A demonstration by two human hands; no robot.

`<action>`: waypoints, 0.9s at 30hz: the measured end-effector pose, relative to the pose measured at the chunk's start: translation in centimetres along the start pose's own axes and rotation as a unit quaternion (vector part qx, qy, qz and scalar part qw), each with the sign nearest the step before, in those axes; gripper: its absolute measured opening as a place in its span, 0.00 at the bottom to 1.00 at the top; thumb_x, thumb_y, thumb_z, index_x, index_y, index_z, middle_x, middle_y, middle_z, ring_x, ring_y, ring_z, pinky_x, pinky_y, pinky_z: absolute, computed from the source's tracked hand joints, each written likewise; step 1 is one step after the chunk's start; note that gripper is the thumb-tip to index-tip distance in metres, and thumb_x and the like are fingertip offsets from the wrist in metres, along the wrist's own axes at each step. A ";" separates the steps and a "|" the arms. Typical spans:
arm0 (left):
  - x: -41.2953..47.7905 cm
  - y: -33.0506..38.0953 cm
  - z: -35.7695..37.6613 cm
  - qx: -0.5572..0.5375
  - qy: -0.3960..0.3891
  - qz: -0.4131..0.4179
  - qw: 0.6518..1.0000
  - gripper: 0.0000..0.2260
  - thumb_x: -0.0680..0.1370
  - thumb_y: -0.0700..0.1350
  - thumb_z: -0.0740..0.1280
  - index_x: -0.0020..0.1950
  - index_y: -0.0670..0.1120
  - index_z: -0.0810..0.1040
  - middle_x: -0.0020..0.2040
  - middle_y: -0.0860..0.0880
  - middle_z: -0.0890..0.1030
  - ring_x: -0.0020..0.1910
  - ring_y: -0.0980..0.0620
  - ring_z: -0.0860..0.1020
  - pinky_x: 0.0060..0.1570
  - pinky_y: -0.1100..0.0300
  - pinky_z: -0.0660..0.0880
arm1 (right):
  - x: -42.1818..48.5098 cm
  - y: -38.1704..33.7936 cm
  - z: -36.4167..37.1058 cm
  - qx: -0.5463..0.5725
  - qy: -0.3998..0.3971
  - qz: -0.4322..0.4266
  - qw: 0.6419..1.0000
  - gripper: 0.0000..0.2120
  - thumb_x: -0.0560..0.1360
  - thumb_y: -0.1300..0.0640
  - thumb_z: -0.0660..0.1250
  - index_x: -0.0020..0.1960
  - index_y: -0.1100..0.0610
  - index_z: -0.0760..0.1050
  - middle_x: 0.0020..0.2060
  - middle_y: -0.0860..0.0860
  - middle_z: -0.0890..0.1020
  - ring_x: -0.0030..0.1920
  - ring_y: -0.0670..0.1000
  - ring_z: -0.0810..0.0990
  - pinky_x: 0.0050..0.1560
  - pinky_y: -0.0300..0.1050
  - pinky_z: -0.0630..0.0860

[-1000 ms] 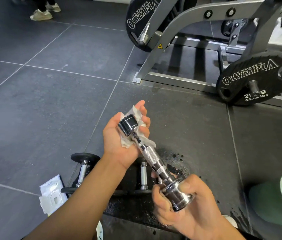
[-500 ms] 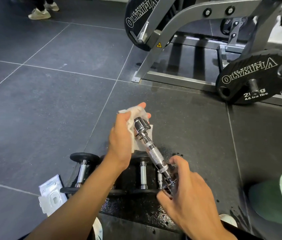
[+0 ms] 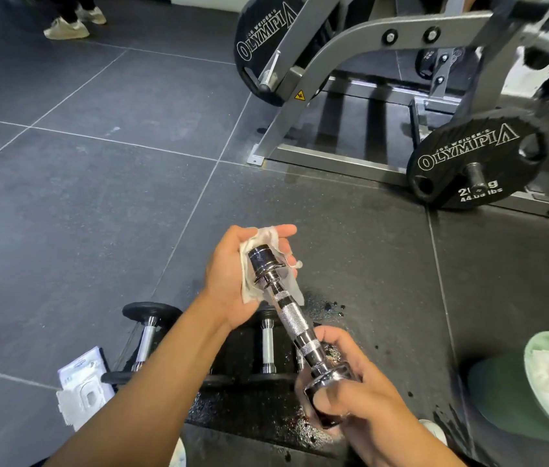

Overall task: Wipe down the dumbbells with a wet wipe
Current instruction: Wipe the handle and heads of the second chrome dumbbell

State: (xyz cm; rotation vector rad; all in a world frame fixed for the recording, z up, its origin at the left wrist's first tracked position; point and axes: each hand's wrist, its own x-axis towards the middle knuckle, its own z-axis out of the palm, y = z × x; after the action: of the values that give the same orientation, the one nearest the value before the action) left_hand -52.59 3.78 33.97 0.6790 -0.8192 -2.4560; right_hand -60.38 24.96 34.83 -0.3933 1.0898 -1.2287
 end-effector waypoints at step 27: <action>-2.3 1.5 -1.4 0.307 -0.069 -0.274 0.909 0.24 0.82 0.48 0.55 0.62 0.34 0.84 0.45 0.35 0.83 0.39 0.39 0.84 0.35 0.52 0.81 | -2.6 0.7 -2.6 -0.735 0.099 -0.148 0.654 0.38 0.64 0.39 0.70 0.70 0.43 0.60 0.33 0.36 0.69 0.35 0.43 0.73 0.36 0.38 0.76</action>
State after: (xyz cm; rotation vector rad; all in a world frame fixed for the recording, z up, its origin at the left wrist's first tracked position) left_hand -49.62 3.35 34.67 1.0823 -1.6950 -2.7496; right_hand -61.98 28.25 34.21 -1.7523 2.1375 -0.3289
